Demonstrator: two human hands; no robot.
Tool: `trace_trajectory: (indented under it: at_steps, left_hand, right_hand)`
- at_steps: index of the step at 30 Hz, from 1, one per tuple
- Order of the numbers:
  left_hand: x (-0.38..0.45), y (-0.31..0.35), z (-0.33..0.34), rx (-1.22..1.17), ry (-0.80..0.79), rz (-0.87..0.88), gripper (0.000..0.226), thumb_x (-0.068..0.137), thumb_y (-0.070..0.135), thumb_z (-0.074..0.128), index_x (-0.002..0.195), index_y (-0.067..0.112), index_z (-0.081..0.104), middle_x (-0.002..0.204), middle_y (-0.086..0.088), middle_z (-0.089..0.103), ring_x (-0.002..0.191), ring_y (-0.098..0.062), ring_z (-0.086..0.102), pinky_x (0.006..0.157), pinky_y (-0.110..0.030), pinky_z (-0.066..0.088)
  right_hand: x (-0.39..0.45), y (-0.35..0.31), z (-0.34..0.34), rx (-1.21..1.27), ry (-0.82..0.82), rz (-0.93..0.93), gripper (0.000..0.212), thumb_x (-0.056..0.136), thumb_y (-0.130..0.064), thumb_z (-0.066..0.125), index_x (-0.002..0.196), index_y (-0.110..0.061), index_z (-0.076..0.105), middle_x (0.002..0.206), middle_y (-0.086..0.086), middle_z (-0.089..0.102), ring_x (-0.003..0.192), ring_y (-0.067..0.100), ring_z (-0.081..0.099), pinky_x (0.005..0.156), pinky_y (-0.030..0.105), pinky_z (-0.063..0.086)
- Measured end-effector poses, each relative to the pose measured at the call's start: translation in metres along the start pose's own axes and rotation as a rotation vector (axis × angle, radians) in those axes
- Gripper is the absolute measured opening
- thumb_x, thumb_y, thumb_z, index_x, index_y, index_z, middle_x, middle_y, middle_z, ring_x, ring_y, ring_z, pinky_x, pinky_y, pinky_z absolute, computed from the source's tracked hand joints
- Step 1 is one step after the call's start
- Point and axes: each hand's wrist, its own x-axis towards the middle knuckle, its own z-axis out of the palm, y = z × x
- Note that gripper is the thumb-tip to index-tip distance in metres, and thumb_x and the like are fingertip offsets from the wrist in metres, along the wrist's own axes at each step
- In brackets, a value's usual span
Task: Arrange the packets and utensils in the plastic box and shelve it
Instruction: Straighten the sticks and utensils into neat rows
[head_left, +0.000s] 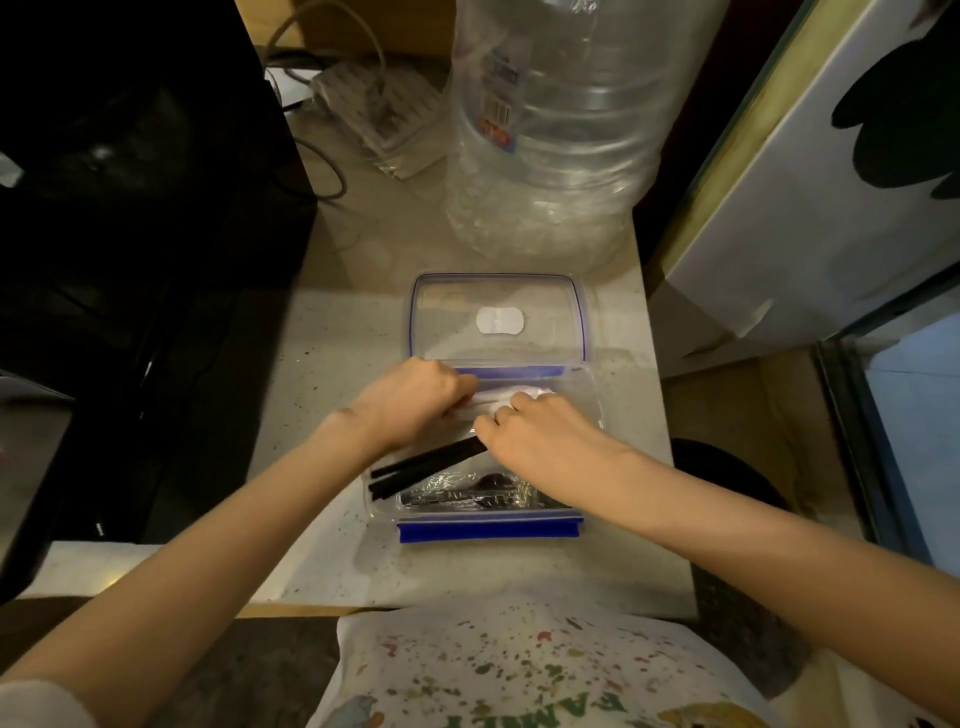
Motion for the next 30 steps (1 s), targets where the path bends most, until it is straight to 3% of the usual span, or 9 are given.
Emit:
trace_trajectory:
  at_steps: [4,12,20,24,27,30]
  left_hand:
    - [-0.002,-0.002,0.005,-0.01,-0.003,0.034,0.013,0.088,0.019,0.052,0.084,0.01,0.06,0.082,-0.009,0.066,0.072,-0.024,0.062,0.07,-0.039,0.054]
    - [-0.001,-0.004,0.003,-0.05,-0.06,-0.041,0.008,0.083,0.016,0.06,0.08,0.015,0.067,0.082,-0.006,0.07,0.076,-0.022,0.064,0.072,-0.036,0.056]
    - [-0.006,0.002,-0.003,-0.205,-0.125,-0.1,0.029,0.092,0.028,0.049,0.087,0.011,0.072,0.08,-0.006,0.072,0.069,-0.018,0.061,0.072,-0.036,0.053]
    - [-0.011,0.006,-0.001,-0.331,-0.142,-0.172,0.046,0.095,0.038,0.04,0.069,0.007,0.062,0.059,-0.001,0.056,0.054,-0.013,0.049,0.067,-0.037,0.048]
    - [-0.016,0.006,0.001,-0.369,-0.172,-0.11,0.044,0.09,0.047,0.041,0.094,0.014,0.069,0.088,-0.005,0.071,0.078,-0.016,0.063,0.078,-0.037,0.052]
    - [-0.02,0.008,0.001,-0.352,-0.188,-0.056,0.029,0.086,0.029,0.059,0.114,0.021,0.062,0.108,-0.001,0.069,0.092,-0.013,0.063,0.084,-0.03,0.052]
  right_hand:
    - [0.004,-0.006,-0.006,-0.037,-0.01,0.003,0.032,0.088,0.005,0.046,0.119,0.002,0.043,0.112,0.018,0.062,0.103,0.033,0.059,0.08,0.042,0.048]
    - [0.012,0.006,0.007,-0.076,-0.163,0.08,0.03,0.089,0.001,0.05,0.119,-0.001,0.048,0.113,0.012,0.063,0.104,0.03,0.059,0.08,0.036,0.048]
    - [0.025,0.007,0.006,0.003,-0.239,0.152,0.024,0.087,0.002,0.055,0.109,-0.005,0.059,0.11,0.01,0.062,0.101,0.027,0.061,0.074,0.033,0.046]
    - [0.023,0.007,0.007,0.007,-0.193,0.18,0.03,0.088,0.001,0.054,0.117,-0.006,0.054,0.113,0.009,0.063,0.103,0.026,0.061,0.074,0.031,0.046]
    - [0.022,0.006,0.013,0.017,-0.171,0.17,0.031,0.088,0.002,0.052,0.118,-0.003,0.052,0.112,0.009,0.064,0.102,0.026,0.063,0.066,0.03,0.039]
    - [0.019,0.006,0.018,0.062,-0.119,0.197,0.037,0.085,0.003,0.054,0.121,-0.001,0.047,0.115,0.012,0.061,0.103,0.028,0.061,0.072,0.032,0.044]
